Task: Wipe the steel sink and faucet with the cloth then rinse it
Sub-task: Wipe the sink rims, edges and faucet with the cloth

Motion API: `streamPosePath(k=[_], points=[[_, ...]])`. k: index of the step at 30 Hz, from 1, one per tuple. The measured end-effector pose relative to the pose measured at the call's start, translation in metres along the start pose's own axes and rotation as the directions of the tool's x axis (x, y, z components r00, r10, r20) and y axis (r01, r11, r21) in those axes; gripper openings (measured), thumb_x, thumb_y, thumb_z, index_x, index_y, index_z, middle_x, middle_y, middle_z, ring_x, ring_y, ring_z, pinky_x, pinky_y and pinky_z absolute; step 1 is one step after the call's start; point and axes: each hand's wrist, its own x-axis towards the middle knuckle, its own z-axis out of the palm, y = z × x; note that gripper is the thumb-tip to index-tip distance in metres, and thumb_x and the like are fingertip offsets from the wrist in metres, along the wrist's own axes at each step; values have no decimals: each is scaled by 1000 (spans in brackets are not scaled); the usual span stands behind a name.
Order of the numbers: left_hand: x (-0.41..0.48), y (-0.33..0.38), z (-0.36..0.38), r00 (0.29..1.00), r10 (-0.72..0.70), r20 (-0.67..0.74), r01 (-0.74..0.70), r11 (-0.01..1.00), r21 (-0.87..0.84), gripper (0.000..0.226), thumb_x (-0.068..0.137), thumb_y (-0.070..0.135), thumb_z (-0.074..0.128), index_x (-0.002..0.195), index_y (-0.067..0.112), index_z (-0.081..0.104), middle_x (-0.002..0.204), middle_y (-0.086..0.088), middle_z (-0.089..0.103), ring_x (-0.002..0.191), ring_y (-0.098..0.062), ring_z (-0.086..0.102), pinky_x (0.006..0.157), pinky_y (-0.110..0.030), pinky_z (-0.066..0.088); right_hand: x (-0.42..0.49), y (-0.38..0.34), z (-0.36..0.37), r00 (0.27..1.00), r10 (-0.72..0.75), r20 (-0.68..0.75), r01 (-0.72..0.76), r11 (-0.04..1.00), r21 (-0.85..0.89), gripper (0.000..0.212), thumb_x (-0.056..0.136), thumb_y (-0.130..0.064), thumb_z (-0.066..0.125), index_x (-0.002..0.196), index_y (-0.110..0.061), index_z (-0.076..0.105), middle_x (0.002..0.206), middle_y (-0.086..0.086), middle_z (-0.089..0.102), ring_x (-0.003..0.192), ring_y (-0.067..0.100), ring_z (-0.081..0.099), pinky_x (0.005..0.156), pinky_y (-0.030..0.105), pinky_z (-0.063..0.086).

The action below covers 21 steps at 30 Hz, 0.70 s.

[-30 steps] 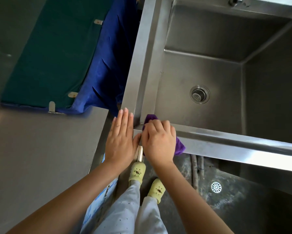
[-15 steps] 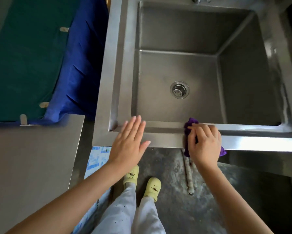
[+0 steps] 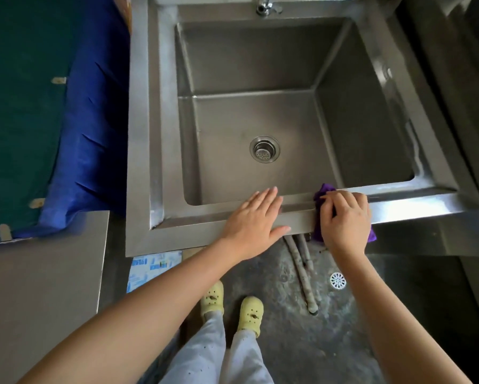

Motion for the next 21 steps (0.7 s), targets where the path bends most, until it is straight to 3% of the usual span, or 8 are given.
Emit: streamPosePath(k=[4,8,12,21], points=[[1,-1,3,1000,12,-18,-11,1000,21,86,86,64,5,148,4,11,157,-15,4,146,-23,6,118,-34,2,-7,-22,7,997,73,-14,-73,997,3,24,84,-19,45,73,-9,64,79,8,67,80,32,50,73,39,43],[2,0,5,1000,1,14,-1,1000,20,82,90,63,17,148,5,5,158,-14,-2,146,-23,2,119,-35,2,-19,-42,13,998,-46,48,42,996,82,23,84,-21,46,77,-12,66,80,2,67,79,28,53,77,36,41],[1,-2,4,1000,22,-9,-21,998,60,91,82,68,8,148,5,8,158,-13,2,146,-22,4,118,-33,2,-10,-14,7,984,-165,61,160,984,75,23,87,-21,47,80,-13,67,81,0,68,78,28,53,74,38,44],[0,-4,7,999,23,-26,-21,998,56,90,83,69,6,148,6,5,158,-11,1,146,-20,3,119,-32,2,38,87,-18,999,34,-33,-36,998,-42,30,87,-17,42,82,-4,68,83,14,69,81,37,52,70,41,43]])
